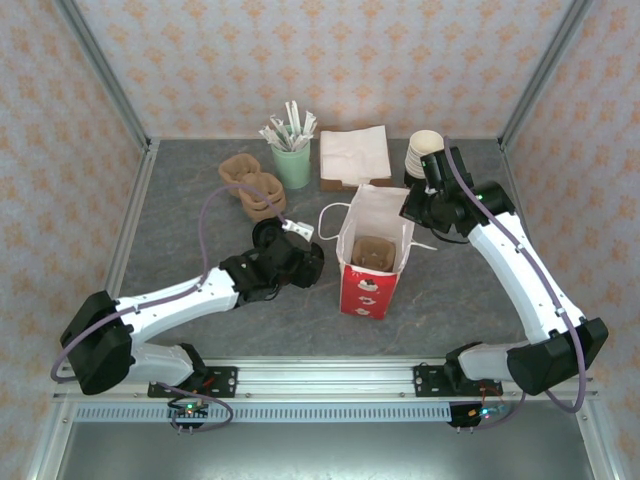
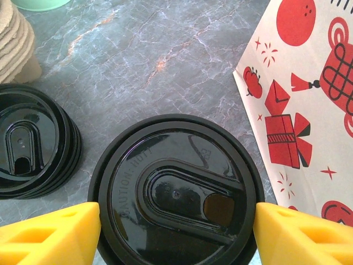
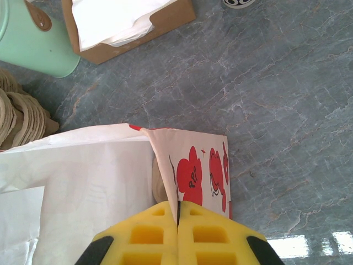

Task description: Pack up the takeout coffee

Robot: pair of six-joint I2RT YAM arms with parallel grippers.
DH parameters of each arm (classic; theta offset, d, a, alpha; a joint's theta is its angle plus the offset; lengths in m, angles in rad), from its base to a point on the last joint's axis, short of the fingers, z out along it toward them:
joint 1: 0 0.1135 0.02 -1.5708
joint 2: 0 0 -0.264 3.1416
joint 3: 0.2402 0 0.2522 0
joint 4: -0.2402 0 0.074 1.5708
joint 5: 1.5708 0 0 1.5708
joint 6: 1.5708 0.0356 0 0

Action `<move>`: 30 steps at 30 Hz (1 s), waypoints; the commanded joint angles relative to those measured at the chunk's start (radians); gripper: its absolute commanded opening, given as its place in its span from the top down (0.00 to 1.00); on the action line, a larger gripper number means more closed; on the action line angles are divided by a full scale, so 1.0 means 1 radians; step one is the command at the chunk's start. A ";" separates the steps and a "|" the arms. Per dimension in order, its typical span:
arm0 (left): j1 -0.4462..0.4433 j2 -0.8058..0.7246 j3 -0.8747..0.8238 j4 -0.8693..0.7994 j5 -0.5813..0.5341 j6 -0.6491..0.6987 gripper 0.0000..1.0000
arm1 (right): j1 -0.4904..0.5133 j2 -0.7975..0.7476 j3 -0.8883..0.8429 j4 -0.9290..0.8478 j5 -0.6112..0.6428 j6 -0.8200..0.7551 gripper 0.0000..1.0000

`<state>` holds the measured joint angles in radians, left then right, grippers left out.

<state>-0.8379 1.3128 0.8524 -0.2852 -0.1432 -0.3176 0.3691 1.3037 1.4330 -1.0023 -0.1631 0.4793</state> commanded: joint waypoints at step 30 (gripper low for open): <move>-0.006 0.082 0.118 -0.148 -0.039 -0.070 0.18 | 0.004 -0.011 0.008 -0.009 0.055 -0.005 1.00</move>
<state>-0.8379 1.3849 0.9539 -0.4156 -0.1619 -0.3695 0.3691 1.3041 1.4330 -1.0027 -0.1337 0.4774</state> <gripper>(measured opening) 0.818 0.060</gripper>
